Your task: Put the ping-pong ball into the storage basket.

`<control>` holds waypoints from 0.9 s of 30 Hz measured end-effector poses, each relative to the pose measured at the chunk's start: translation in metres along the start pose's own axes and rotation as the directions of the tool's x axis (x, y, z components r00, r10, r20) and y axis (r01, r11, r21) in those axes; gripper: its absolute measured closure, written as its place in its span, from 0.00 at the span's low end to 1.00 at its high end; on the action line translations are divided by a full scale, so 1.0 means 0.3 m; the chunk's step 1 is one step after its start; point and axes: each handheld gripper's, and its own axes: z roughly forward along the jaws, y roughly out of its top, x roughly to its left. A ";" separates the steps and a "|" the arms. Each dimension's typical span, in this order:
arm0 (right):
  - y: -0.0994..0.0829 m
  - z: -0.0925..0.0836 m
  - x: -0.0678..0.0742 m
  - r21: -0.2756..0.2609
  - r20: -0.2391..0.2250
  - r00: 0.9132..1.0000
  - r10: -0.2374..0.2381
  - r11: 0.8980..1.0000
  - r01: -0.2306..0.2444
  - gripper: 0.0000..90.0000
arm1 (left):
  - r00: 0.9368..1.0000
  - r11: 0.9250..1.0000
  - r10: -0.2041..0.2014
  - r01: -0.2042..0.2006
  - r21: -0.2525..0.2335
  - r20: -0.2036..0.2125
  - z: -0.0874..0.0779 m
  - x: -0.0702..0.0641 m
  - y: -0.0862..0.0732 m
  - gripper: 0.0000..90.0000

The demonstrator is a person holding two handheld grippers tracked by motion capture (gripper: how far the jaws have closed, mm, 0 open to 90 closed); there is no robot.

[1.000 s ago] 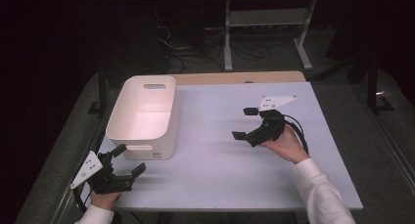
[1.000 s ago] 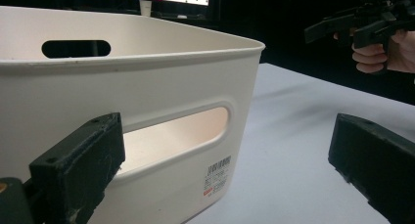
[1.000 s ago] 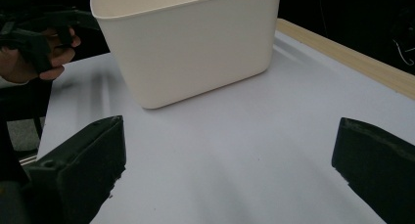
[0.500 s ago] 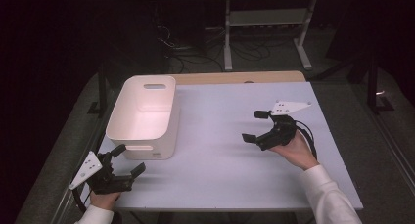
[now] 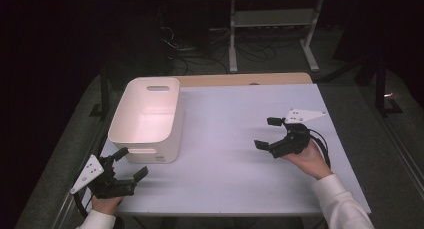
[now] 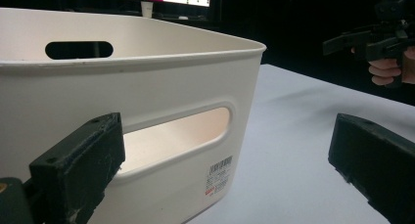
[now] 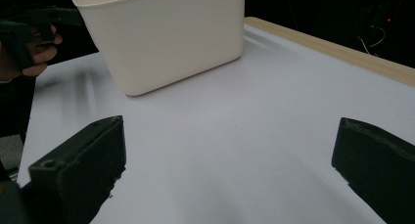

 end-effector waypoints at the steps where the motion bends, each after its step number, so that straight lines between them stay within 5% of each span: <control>1: -0.009 -0.006 0.002 -0.001 0.002 1.000 0.002 1.000 -0.002 0.00 | 1.000 1.000 0.000 0.000 0.000 0.000 0.000 0.000 0.000 0.00; 27: -0.108 -0.099 0.002 -0.034 0.023 0.999 0.026 0.999 -0.026 0.00 | 1.000 1.000 -0.017 0.017 -0.001 -0.007 -0.001 -0.003 -0.002 0.00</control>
